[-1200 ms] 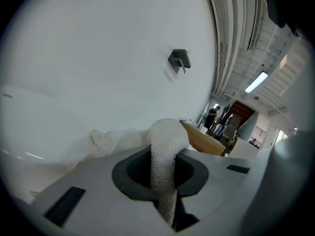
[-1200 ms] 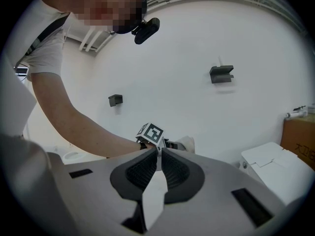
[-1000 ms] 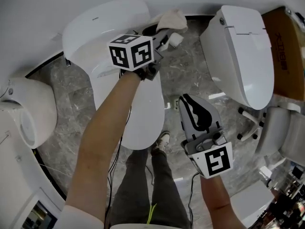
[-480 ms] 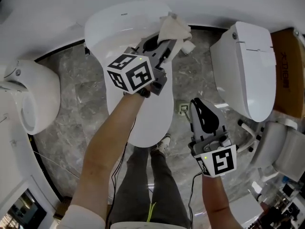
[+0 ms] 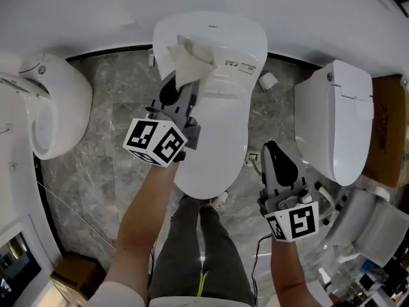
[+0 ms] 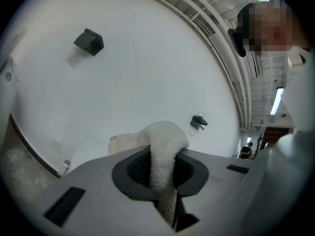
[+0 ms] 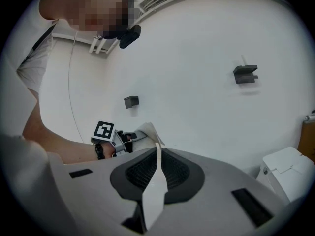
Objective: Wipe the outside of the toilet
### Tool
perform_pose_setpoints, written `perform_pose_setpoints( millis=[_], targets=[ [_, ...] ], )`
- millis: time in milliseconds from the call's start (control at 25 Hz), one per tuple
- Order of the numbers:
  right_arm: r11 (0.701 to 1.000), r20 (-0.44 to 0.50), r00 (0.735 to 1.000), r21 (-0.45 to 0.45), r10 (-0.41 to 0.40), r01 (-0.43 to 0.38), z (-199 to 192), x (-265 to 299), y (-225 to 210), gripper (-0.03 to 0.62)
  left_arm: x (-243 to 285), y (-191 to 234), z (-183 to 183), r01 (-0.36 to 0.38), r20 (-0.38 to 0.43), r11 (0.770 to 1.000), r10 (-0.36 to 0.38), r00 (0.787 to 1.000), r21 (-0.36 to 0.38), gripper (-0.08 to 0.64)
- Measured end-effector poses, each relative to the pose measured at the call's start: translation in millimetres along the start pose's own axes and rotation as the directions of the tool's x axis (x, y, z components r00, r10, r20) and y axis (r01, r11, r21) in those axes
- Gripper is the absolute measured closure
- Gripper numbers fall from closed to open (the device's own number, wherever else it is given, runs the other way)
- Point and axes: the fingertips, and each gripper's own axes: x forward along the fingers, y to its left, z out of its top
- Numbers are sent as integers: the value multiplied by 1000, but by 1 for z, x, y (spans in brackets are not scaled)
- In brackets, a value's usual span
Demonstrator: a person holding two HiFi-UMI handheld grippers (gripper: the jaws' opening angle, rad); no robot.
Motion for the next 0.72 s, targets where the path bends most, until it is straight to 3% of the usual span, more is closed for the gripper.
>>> perform_pose_setpoints(
  millis=[160, 280, 720],
  targets=[
    [999, -8, 999, -9, 35, -35, 0, 17, 21, 540, -40, 51, 7, -152, 31, 986, 150, 988, 73, 502],
    [998, -15, 998, -10, 61, -61, -5, 29, 37, 540, -64, 89, 4, -234, 29, 968, 233, 972, 86, 502],
    [997, -32, 996, -2, 80, -81, -21, 69, 56, 540, -105, 170, -17, -407, -1, 906, 410, 912, 116, 502]
  ],
)
